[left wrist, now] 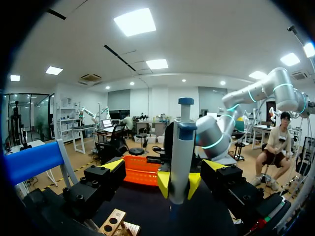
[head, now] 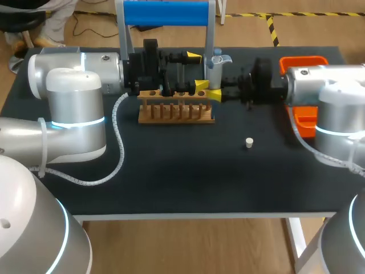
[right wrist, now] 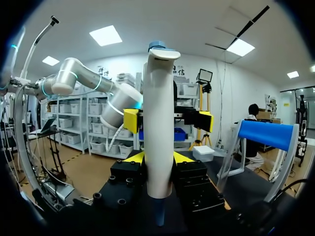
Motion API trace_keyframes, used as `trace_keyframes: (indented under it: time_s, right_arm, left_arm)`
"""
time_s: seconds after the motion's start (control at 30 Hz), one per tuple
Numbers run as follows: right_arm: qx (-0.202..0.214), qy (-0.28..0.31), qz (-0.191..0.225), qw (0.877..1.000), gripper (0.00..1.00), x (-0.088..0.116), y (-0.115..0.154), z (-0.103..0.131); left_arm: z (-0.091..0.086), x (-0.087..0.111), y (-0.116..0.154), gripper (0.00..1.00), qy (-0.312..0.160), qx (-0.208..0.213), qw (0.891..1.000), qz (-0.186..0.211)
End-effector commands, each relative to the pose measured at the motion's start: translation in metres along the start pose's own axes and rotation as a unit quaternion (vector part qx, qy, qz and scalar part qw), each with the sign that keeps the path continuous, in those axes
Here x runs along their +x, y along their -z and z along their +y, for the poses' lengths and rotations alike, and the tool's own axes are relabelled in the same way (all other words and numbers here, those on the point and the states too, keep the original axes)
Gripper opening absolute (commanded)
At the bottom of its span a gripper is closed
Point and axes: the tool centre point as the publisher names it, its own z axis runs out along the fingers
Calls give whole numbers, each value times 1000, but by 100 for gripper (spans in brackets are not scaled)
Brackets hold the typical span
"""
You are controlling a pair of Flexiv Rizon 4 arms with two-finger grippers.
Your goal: Invert the test tube, pick up the pipette, mount the tip to pipette, aspirate from beaker and dispense into the tube, eject the tip, return the pipette, and cap with the stopper.
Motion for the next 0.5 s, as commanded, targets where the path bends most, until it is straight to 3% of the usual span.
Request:
trace_keyframes:
  time_s: [0.03, 0.5]
  right_arm:
    - [-9, -16, 4, 1000, 0, -11, -10, -6]
    - [-17, -34, 6, 999, 0, -24, -27, -10]
  left_arm:
    - [1, 1, -1, 100, -1, 2, 1000, -2]
    - [1, 1, -1, 100, -1, 2, 1000, -2]
